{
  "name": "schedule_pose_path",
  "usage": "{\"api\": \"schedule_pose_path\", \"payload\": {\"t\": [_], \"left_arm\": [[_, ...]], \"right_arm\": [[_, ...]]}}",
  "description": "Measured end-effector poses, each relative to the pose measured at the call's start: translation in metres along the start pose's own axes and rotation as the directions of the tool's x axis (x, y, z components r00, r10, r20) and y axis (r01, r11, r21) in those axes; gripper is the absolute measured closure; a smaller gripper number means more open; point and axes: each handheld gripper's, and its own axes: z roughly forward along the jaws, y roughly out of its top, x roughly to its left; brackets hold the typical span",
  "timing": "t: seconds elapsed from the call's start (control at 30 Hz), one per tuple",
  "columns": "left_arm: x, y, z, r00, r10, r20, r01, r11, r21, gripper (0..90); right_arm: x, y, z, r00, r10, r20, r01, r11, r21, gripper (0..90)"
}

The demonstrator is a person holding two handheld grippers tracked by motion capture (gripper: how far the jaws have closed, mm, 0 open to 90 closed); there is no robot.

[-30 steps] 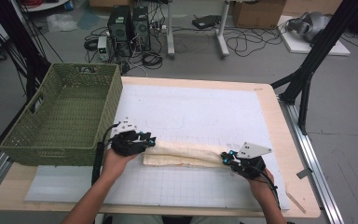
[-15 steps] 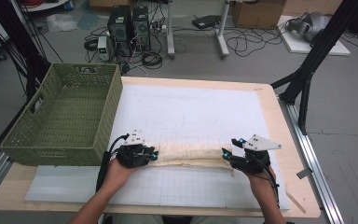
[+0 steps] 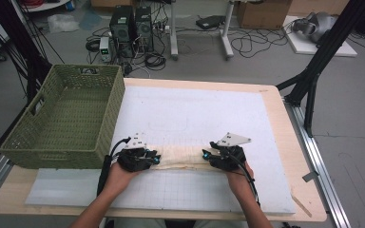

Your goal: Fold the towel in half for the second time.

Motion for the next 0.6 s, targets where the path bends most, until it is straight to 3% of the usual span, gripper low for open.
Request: {"api": "schedule_pose_path", "payload": {"t": [0.17,0.47,0.6], "left_arm": [[0.0,0.0,0.0,1.0,-0.002,0.002,0.002,1.0,0.001,71.0],[-0.002,-0.001,-0.001,1.0,0.008,-0.002,-0.008,0.9997,0.023,69.7],[-0.003,0.003,-0.003,1.0,-0.001,0.002,0.001,0.9997,0.024,66.2]], "right_arm": [[-0.001,-0.015,0.0,0.9998,-0.017,0.004,0.017,0.999,0.045,59.4],[-0.018,-0.038,-0.022,0.9972,0.006,0.075,-0.013,0.996,0.087,59.8],[-0.027,-0.05,-0.032,0.9952,0.048,0.086,-0.056,0.995,0.084,59.8]]}}
